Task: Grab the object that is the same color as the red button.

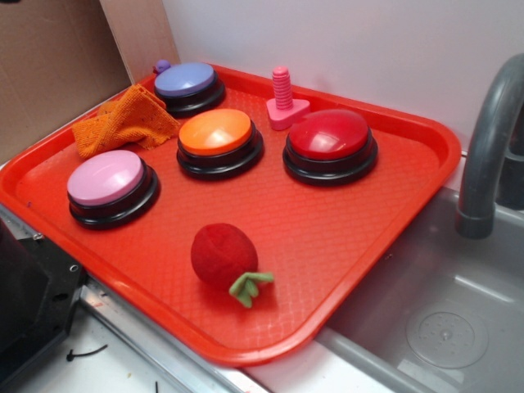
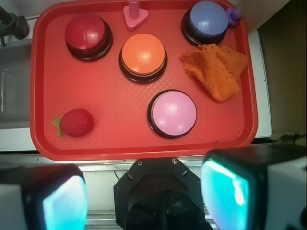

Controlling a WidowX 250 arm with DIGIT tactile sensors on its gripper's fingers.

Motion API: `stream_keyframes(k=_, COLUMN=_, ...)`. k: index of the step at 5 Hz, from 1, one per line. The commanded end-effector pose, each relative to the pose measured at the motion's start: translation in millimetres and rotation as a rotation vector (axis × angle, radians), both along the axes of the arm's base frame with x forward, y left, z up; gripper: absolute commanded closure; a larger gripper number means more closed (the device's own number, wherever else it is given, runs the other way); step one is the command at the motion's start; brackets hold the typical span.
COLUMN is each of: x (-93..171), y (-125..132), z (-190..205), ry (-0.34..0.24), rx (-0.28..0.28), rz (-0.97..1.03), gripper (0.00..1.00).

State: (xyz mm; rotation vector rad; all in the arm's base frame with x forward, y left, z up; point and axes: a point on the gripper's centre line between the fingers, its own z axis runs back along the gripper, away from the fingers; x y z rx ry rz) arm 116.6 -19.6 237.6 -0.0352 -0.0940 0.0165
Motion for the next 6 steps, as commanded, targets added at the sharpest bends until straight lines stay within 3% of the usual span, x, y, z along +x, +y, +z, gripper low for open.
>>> stream_keyframes(k=1, x=0, y=0, z=0, ry=0.0, rx=0.0, rz=0.0, gripper=0.0)
stream_keyframes(k=2, x=7, y=-3, z=-2, ry=-0.013, rx=0.01, rz=-0.105, gripper=0.0)
stream_keyframes(k=4, x=22, y=-23, z=-10, ry=-0.055, rx=0.037, rz=-0.526, gripper=0.0)
stream_keyframes(k=5, x=32, y=-34, z=-18, ry=-0.087, rx=0.012, rz=-0.771, gripper=0.0)
stream_keyframes(k=6, x=39, y=-55, z=-27, ry=-0.107, rx=0.073, rz=-1.022, gripper=0.0)
